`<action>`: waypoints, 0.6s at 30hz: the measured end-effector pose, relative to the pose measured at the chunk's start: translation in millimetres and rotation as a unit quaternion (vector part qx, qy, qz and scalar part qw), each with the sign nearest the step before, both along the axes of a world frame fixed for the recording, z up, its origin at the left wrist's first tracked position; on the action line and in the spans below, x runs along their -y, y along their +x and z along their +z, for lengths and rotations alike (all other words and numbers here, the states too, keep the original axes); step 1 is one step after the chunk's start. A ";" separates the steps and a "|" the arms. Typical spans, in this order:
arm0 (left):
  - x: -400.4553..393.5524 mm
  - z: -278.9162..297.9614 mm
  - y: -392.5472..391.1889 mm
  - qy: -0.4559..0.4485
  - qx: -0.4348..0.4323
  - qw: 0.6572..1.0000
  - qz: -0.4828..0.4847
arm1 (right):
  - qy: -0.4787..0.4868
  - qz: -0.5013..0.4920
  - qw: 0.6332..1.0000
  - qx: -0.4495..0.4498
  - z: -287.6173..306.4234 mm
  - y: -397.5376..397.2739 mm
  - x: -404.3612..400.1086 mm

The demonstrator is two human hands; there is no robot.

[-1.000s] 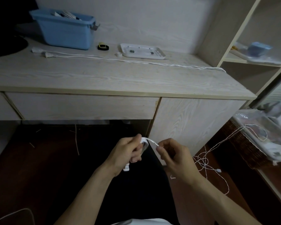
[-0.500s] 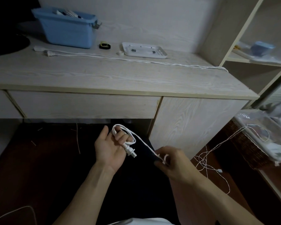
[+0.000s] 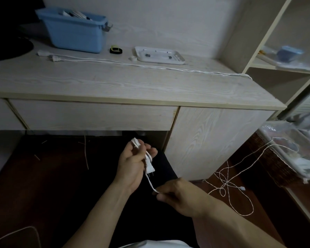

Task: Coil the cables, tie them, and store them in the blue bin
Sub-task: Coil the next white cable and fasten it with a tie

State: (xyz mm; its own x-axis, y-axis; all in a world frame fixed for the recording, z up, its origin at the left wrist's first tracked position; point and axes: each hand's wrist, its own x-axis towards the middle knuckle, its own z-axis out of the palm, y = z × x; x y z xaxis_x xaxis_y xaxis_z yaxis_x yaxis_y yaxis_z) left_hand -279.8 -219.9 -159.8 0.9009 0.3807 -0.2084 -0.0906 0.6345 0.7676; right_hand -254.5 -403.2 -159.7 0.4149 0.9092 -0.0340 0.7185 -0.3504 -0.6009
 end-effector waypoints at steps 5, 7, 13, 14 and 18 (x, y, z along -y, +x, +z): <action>11.2 -4.6 -6.0 0.211 0.014 0.977 -0.037 | -0.004 0.009 1.000 0.022 -2.7 -4.3 -1.6; 10.1 -5.2 -7.5 0.279 0.013 0.957 -0.082 | 0.013 -0.010 1.000 0.026 -1.5 -5.0 -2.6; -2.2 -8.5 -9.1 0.422 -0.033 0.867 -0.263 | 0.155 -0.172 0.968 0.095 7.8 7.8 3.7; -2.1 -7.1 -9.9 0.419 -0.033 0.862 -0.283 | 0.181 -0.197 0.958 0.108 8.9 9.2 4.5; -4.8 0.8 -12.2 0.354 -0.042 0.861 -0.362 | 0.258 -0.236 0.928 0.126 11.0 14.0 8.6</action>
State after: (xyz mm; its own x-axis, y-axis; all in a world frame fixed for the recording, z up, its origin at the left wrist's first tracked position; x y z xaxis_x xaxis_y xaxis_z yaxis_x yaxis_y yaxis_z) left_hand -292.0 -215.1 -159.0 0.9486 -0.2170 -0.2303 0.2062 -0.1281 0.9701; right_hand -240.5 -411.7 -148.7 0.7071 0.4925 0.5074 0.6985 -0.3743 -0.6099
